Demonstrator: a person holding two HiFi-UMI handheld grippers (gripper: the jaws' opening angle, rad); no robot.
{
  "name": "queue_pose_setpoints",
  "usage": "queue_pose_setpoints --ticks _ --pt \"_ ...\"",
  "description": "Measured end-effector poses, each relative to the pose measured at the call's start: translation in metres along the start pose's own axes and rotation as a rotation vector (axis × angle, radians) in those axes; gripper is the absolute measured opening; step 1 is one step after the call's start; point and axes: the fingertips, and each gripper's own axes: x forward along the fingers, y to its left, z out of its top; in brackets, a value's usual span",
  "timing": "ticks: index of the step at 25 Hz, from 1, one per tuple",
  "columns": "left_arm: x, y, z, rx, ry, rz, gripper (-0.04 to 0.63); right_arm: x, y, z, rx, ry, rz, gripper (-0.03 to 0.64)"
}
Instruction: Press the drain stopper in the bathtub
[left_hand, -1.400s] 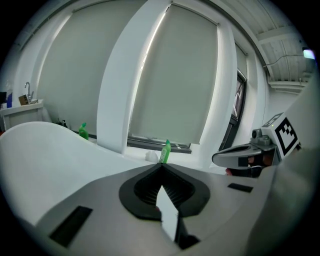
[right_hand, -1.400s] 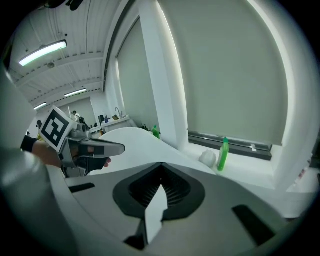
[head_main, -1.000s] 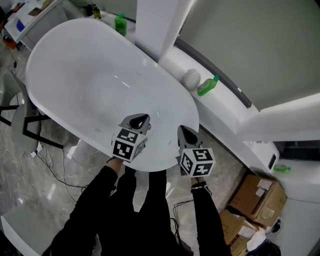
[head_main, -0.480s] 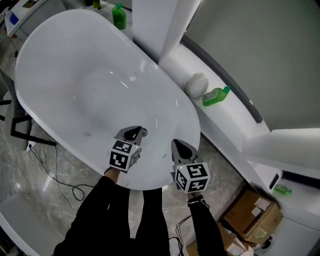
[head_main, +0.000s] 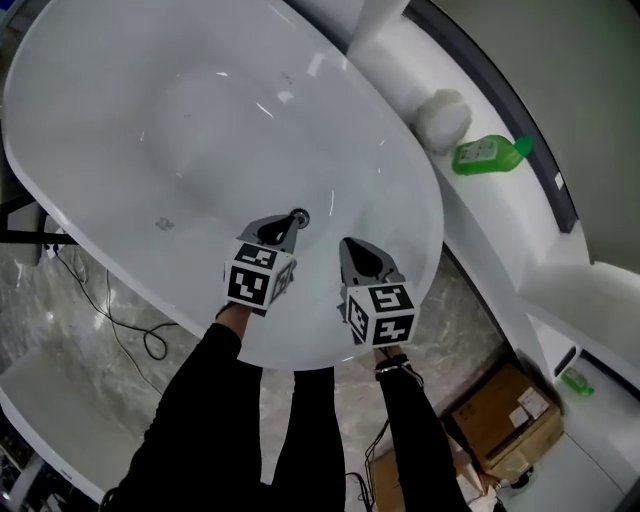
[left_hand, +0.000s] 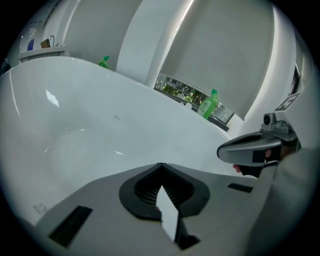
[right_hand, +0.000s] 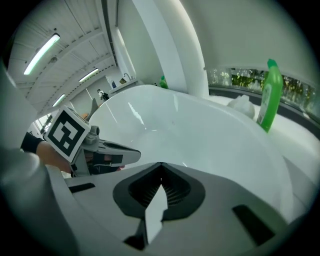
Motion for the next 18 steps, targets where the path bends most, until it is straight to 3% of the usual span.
queue_pose_setpoints --ticks 8,18 --pt "0.052 0.012 -0.036 -0.046 0.072 0.023 0.000 0.057 -0.003 -0.044 0.066 0.067 0.050 0.000" --pt "0.109 0.041 -0.087 -0.123 0.172 0.052 0.000 0.101 -0.021 -0.080 0.132 0.112 0.031 0.000"
